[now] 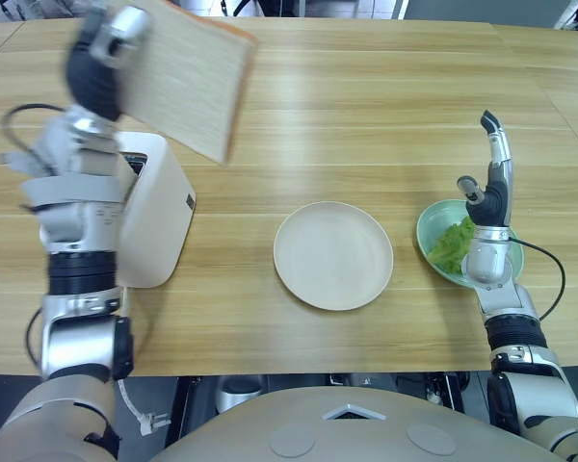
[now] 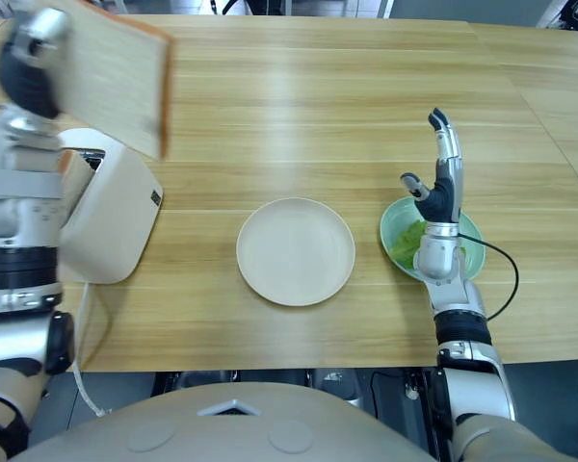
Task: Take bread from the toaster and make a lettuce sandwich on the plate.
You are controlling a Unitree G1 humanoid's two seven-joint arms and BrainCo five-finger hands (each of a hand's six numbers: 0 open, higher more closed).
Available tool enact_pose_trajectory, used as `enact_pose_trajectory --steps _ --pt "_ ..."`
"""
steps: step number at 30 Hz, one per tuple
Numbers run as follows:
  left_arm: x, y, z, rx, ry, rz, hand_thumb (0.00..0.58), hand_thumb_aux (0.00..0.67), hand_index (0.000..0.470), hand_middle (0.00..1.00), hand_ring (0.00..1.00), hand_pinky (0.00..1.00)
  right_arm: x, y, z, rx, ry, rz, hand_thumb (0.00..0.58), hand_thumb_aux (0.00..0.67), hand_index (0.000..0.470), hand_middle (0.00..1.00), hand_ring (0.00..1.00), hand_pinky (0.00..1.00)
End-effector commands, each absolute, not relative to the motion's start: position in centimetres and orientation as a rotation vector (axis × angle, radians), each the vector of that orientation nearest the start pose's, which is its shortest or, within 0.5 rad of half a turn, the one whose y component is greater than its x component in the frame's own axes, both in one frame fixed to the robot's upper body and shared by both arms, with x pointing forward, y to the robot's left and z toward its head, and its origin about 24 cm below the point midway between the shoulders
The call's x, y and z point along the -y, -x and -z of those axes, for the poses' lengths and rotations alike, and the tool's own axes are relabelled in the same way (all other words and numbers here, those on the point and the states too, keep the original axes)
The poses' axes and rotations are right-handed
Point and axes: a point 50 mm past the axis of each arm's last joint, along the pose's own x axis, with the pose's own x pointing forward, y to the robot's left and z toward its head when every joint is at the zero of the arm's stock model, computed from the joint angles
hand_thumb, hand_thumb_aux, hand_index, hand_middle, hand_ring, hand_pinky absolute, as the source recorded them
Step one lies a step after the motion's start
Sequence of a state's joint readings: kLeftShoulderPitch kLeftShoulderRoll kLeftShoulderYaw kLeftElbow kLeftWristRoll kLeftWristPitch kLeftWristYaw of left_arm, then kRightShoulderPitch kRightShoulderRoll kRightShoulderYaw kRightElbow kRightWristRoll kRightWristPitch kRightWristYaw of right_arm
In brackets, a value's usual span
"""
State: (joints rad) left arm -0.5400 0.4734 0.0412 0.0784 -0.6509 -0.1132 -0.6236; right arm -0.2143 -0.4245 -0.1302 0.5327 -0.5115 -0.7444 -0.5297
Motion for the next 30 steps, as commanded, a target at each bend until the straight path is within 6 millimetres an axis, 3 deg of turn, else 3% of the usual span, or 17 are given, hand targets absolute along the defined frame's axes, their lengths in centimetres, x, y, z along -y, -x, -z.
enact_pose_trajectory --steps 1,5,10,21,30 --pt "-15.8 -32.0 -18.5 0.438 0.006 0.83 0.58 0.67 0.46 1.0 1.0 1.0 25.9 -26.7 -8.2 0.567 0.824 0.349 0.0 0.0 0.0 0.0 0.0 0.0" --pt "-13.9 -32.0 -15.0 0.252 0.007 0.931 0.58 0.67 0.46 1.0 1.0 1.0 27.7 -25.3 -9.4 0.592 0.971 0.377 0.0 0.0 0.0 0.0 0.0 0.0" --pt "-13.3 -31.0 -10.9 0.066 -0.074 1.011 0.58 0.67 0.46 1.0 1.0 1.0 29.0 -24.5 -9.4 0.554 1.207 0.361 0.0 0.0 0.0 0.0 0.0 0.0" --pt "-11.4 -31.5 -3.6 -0.198 -0.259 1.039 0.58 0.67 0.46 1.0 1.0 1.0 32.4 -24.2 -2.6 0.152 1.576 0.232 0.0 0.0 0.0 0.0 0.0 0.0" --pt "-8.4 -31.5 -1.4 -0.227 -0.278 1.096 0.58 0.67 0.46 1.0 1.0 1.0 33.7 -22.6 1.3 -0.086 1.706 0.095 0.0 0.0 0.0 0.0 0.0 0.0"
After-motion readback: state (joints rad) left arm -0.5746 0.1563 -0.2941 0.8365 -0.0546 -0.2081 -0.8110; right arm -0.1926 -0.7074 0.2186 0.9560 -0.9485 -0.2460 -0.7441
